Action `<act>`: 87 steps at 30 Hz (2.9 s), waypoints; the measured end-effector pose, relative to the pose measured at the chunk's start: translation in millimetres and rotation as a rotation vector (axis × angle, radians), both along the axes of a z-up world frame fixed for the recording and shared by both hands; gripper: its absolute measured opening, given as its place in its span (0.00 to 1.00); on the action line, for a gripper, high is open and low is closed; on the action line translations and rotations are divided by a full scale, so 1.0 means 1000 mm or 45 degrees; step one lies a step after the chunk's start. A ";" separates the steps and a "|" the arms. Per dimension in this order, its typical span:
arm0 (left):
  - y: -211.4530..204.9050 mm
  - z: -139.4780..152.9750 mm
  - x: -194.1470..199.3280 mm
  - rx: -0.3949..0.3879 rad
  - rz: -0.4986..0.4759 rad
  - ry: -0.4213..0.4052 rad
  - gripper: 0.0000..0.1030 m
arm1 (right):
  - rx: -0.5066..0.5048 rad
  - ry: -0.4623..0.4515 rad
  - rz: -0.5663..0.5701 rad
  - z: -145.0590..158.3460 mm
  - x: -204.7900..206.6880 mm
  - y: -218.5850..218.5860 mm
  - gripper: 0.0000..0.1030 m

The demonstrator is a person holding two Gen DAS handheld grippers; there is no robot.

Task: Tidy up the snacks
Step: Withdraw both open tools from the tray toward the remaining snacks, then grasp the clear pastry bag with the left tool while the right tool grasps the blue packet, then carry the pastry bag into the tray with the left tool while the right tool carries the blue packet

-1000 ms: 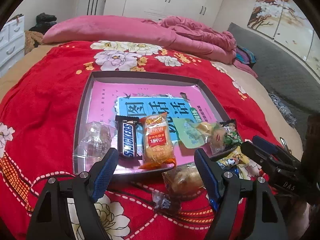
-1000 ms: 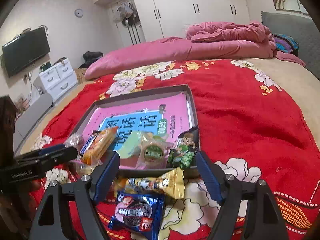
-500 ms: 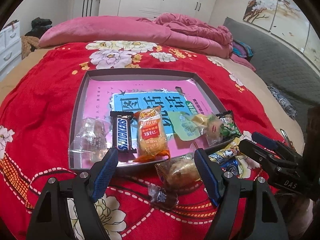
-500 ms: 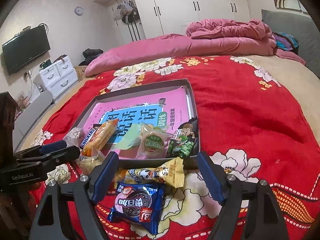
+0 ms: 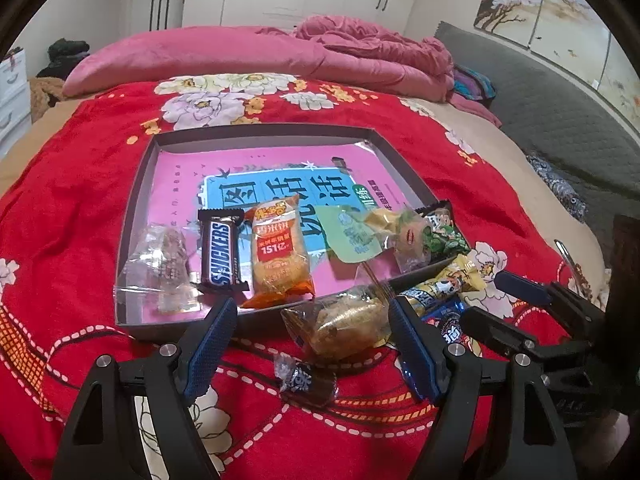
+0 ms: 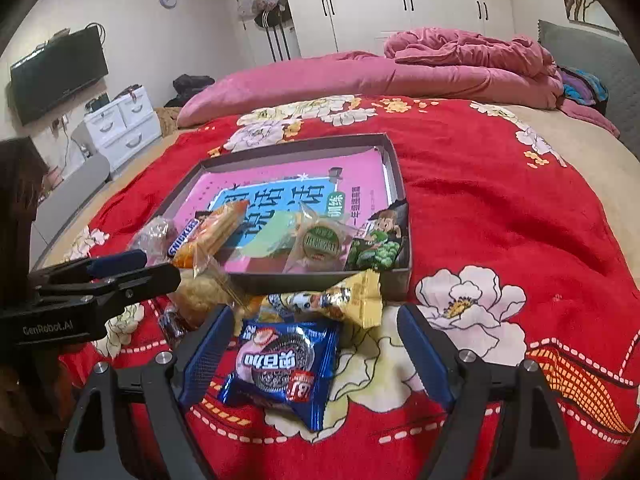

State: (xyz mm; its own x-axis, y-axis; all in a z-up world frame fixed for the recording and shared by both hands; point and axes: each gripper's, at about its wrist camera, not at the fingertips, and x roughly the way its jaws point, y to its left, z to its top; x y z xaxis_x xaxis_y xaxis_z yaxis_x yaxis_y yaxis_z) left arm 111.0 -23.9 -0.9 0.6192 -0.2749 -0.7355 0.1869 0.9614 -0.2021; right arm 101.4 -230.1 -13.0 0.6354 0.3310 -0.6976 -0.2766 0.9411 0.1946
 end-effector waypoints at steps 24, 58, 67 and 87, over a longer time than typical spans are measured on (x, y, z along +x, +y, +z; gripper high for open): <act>-0.018 -0.022 0.007 0.064 -0.053 0.108 0.77 | -0.039 0.160 0.029 -0.031 -0.001 0.019 0.81; -0.024 -0.039 0.025 -0.099 -0.086 0.215 0.67 | -0.198 0.109 0.168 -0.038 -0.005 0.051 0.57; -0.023 -0.036 0.022 -0.132 -0.103 0.206 0.47 | -0.146 0.124 0.170 -0.034 -0.004 0.044 0.53; 0.025 -0.008 0.012 -0.307 0.016 0.121 0.41 | 0.006 0.076 0.190 -0.012 -0.008 0.036 0.53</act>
State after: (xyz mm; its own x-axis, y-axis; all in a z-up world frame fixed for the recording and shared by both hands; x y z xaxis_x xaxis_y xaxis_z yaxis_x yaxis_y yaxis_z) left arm 123.0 1.2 -8.6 0.5550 -0.4420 -0.7047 0.1447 0.8855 -0.4415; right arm 93.2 -193.7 -24.6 0.5365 0.4219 -0.7309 -0.4012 0.8894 0.2189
